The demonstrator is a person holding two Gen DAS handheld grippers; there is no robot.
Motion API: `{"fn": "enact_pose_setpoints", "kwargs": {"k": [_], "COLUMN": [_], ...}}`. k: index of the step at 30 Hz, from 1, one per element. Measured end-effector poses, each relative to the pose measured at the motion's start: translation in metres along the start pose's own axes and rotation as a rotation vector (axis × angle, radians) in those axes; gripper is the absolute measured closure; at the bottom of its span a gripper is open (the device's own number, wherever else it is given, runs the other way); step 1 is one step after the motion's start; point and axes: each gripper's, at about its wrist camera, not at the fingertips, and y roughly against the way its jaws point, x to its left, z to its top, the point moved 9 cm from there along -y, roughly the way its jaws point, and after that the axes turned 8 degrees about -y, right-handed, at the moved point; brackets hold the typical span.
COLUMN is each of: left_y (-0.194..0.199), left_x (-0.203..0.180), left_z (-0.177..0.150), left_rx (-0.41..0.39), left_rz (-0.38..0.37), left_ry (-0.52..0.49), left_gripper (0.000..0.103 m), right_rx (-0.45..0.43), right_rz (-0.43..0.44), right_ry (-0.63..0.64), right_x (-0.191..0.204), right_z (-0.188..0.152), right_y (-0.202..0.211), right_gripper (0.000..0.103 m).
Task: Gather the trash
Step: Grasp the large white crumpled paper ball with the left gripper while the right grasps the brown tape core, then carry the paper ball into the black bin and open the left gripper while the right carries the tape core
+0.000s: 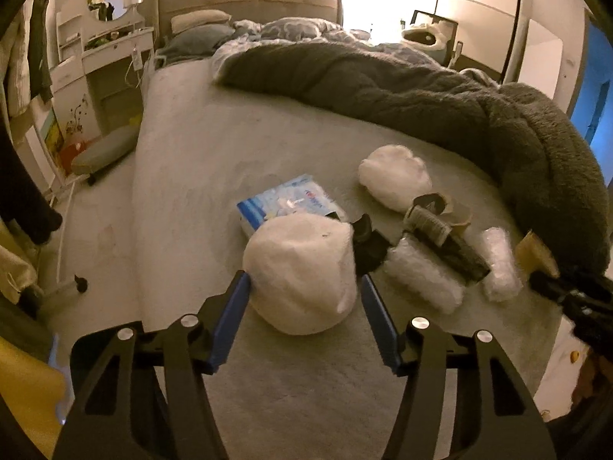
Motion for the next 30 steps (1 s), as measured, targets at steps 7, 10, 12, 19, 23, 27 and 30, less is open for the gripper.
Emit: {"fn": "enact_pose_setpoints", "kwargs": {"k": [7, 10, 12, 19, 23, 27, 30], "left_y": [-0.004, 0.000, 0.003, 0.034, 0.047, 0.054, 0.057], "left_x": [0.004, 0.003, 0.003, 0.017, 0.034, 0.060, 0.078], "left_z": [-0.002, -0.002, -0.002, 0.001, -0.005, -0.014, -0.021], "left_rx": [0.023, 0.016, 0.009, -0.070, -0.075, -0.061, -0.045], "left_rz": [-0.053, -0.057, -0.048, -0.031, -0.004, 0.026, 0.050], "left_ry": [0.065, 0.061, 0.046, 0.032, 0.036, 0.065, 0.081], "left_gripper": [0.057, 0.063, 0.064, 0.066, 0.066, 0.066, 0.066], "right_rx": [-0.036, -0.044, -0.053, -0.092, -0.090, -0.078, -0.064], "right_rz": [0.022, 0.028, 0.033, 0.106, 0.139, 0.165, 0.187], "right_ry": [0.018, 0.019, 0.021, 0.065, 0.096, 0.113, 0.128], "right_x": [0.015, 0.021, 0.027, 0.083, 0.112, 0.135, 0.153], "right_z": [0.012, 0.016, 0.020, 0.037, 0.041, 0.044, 0.043], "right_y": [0.005, 0.005, 0.006, 0.004, -0.001, -0.010, -0.017], "right_gripper": [0.059, 0.059, 0.059, 0.059, 0.059, 0.059, 0.059]}}
